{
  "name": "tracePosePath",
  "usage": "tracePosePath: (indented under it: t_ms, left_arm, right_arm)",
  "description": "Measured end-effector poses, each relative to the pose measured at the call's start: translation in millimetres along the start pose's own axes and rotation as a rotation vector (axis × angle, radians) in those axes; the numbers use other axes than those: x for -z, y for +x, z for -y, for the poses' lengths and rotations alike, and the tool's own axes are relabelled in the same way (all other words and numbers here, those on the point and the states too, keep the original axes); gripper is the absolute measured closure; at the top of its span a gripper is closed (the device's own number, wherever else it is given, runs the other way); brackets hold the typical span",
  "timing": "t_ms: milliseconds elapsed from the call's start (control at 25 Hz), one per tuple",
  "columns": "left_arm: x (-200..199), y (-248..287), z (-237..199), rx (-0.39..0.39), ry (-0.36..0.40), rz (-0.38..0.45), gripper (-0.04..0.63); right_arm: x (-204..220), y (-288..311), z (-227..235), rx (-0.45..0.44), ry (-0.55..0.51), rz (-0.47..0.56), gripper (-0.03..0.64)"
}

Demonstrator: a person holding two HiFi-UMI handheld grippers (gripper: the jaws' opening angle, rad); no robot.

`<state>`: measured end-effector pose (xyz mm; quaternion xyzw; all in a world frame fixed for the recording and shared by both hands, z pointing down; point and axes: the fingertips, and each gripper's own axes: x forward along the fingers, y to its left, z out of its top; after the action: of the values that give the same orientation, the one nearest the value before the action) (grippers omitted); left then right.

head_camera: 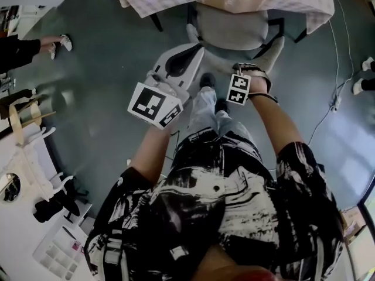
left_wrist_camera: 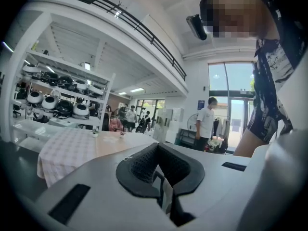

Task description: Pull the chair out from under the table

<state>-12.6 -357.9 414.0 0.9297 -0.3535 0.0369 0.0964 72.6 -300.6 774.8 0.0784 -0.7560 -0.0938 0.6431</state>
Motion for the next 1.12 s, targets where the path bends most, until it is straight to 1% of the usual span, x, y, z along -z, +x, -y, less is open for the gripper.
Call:
tracePosePath:
  t_ms: [240,400,520,840,1040,1120]
  left_arm:
    - [5.6,-46.8,36.7,-0.054,-0.016,0.005,0.594]
    - [5.6,-72.6,53.7,-0.065,-0.015,0.006,0.594]
    - [4.7,-87.0,57.0,-0.068,-0.018,0.006,0.595]
    - [11.4,-124.7,61.7,-0.029,-0.02,-0.002,0.595]
    - [3.8,-147.9,66.2,-0.008,-0.022,-0.004,0.595]
    - [9.7,-153.3,70.8,0.005,-0.017,-0.003,0.594]
  right_arm:
    - [-2.7,-19.0,-41.9,-0.003,0.001,0.001,0.569]
    - [-5.4,-27.4,-70.5,-0.007,0.004,-0.001,0.569]
    - [-8.5,-31.5,-87.7,-0.01,0.005,-0.003,0.571]
    - [-18.3,-37.2,-123.6,-0.005,0.032,-0.009,0.571]
    - [-26.1,-54.3,-136.1,0.001,0.048,-0.015,0.571]
    - [-26.2,-51.1,-147.8,0.002,0.052,-0.016,0.571]
